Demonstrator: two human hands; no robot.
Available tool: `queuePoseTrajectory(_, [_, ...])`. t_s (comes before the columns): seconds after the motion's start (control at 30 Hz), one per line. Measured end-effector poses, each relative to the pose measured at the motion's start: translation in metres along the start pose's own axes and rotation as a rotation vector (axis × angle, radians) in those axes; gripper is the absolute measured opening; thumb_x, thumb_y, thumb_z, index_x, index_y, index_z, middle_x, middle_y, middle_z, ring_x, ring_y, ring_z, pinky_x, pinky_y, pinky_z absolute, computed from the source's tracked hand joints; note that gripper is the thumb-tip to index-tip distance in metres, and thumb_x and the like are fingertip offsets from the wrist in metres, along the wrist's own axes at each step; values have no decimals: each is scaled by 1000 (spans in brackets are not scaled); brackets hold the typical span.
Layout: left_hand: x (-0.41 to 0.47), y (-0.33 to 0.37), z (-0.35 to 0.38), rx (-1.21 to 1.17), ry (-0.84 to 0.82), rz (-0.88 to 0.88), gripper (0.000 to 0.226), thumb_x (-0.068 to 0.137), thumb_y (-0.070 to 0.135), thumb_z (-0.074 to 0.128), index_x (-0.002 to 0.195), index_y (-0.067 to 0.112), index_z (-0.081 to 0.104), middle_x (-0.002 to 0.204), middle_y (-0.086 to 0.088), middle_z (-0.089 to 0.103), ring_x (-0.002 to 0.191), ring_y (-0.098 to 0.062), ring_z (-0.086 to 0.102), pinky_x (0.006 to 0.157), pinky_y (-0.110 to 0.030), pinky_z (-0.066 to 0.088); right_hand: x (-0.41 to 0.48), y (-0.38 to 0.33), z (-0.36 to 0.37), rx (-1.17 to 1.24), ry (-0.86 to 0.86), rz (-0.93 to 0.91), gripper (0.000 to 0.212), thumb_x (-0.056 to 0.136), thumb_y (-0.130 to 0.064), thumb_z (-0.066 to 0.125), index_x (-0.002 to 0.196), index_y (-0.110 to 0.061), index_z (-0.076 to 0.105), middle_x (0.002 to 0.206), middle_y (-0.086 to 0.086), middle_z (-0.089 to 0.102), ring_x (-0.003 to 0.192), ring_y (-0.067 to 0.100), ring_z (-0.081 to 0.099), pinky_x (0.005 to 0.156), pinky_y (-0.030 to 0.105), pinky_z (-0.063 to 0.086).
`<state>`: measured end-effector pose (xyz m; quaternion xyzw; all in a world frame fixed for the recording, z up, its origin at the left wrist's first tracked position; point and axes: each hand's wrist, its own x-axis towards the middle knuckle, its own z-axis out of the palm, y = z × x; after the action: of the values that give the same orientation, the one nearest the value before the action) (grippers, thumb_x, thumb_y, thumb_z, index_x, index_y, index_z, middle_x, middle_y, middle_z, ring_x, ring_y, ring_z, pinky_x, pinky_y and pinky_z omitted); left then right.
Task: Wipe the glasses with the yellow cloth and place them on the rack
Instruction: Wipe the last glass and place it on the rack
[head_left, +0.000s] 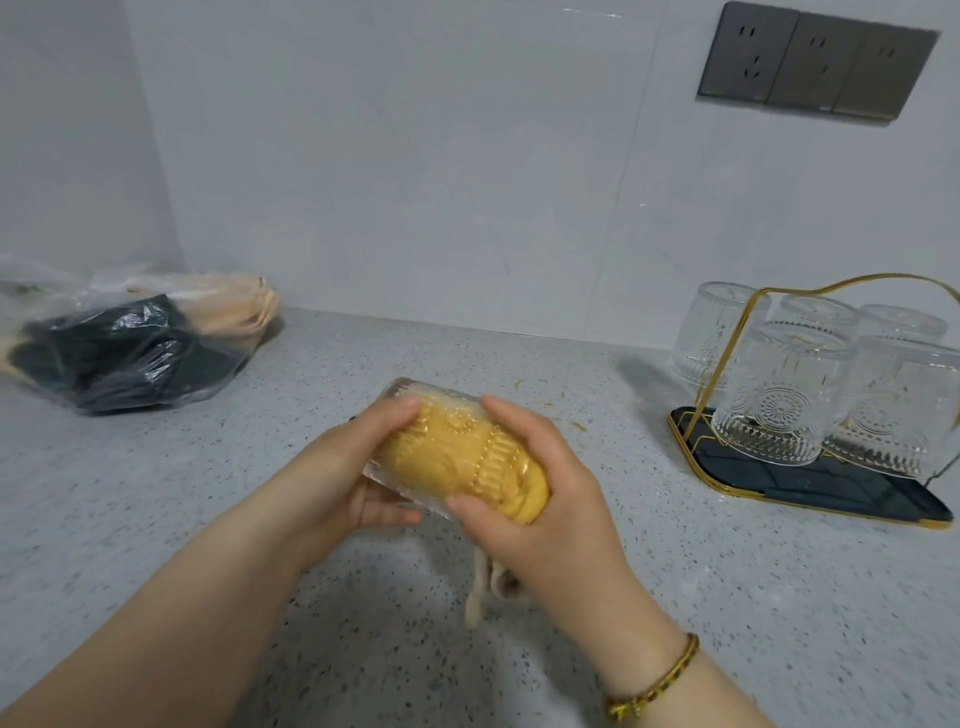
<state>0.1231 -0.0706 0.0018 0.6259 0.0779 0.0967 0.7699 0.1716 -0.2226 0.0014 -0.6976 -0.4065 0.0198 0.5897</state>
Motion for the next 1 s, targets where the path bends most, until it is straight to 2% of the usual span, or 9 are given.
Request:
queuePoseTrajectory(0.1, [1, -3, 1, 16, -11, -84, 49, 61, 56, 58, 95, 21, 61, 72, -4, 73, 57, -16, 69, 47, -24, 55, 0, 0, 1, -161, -40, -79, 61, 62, -41, 67, 112, -60, 38, 104, -40, 45, 96, -9, 51, 83, 11, 45])
queuePoseTrajectory(0.2, [1, -1, -3, 12, -99, -29, 86, 39, 55, 84, 110, 15, 59, 90, -4, 75, 80, -19, 72, 58, -26, 57, 4, 0, -13, 163, 52, 91, 63, 66, -18, 78, 106, -52, 44, 109, -22, 51, 96, -2, 58, 81, 15, 50])
queuePoseTrajectory(0.3, [1, 2, -8, -1, -138, 56, 106, 25, 52, 88, 119, 16, 55, 106, -8, 71, 91, -24, 70, 63, -28, 57, 5, 0, -20, 423, 43, 252, 67, 54, -28, 82, 109, -50, 50, 127, 3, 54, 111, 15, 57, 93, 27, 49])
queuePoseTrajectory(0.4, [-1, 2, -3, -19, -75, 42, 72, 43, 52, 81, 100, 12, 63, 87, -7, 73, 72, -17, 71, 53, -25, 57, 2, -7, -17, 247, -23, 170, 67, 66, -17, 76, 113, -50, 41, 119, -16, 52, 93, -6, 59, 76, 11, 50])
queuePoseTrajectory(0.47, [-1, 0, 1, -105, -9, -23, 42, 60, 42, 66, 91, 13, 64, 78, -7, 71, 61, -15, 69, 46, -23, 55, 1, -9, -12, 12, -78, 52, 77, 68, -16, 75, 113, -58, 28, 110, -31, 43, 93, -7, 54, 79, 15, 49])
queuePoseTrajectory(0.6, [0, -1, 6, -199, 67, -73, 42, 67, 39, 68, 99, 13, 61, 87, -12, 67, 59, -18, 68, 44, -23, 54, 2, -6, -12, -161, -96, -27, 81, 70, -20, 74, 110, -62, 18, 103, -37, 38, 93, -16, 46, 81, 8, 43])
queuePoseTrajectory(0.83, [2, 7, 0, -404, 190, 37, 45, 60, 31, 62, 102, 15, 55, 76, -3, 70, 56, -16, 69, 43, -27, 54, 6, -6, -22, 73, 183, 64, 45, 77, -13, 66, 100, -47, 48, 94, -15, 58, 76, -3, 59, 67, 7, 46])
queuePoseTrajectory(0.93, [1, 11, -1, -465, 250, 103, 35, 58, 26, 57, 90, 12, 57, 84, -7, 68, 62, -19, 72, 48, -31, 57, 10, -2, -24, 300, 379, 199, 31, 79, -12, 63, 93, -39, 56, 90, -3, 62, 78, 16, 60, 73, 28, 51])
queuePoseTrajectory(1.0, [2, 11, 0, -495, 265, 147, 22, 64, 21, 57, 84, 12, 57, 79, -7, 72, 68, -21, 72, 56, -37, 60, 11, 2, -24, 530, 483, 320, 24, 82, -11, 60, 100, -27, 58, 92, 5, 63, 76, 18, 60, 70, 31, 50])
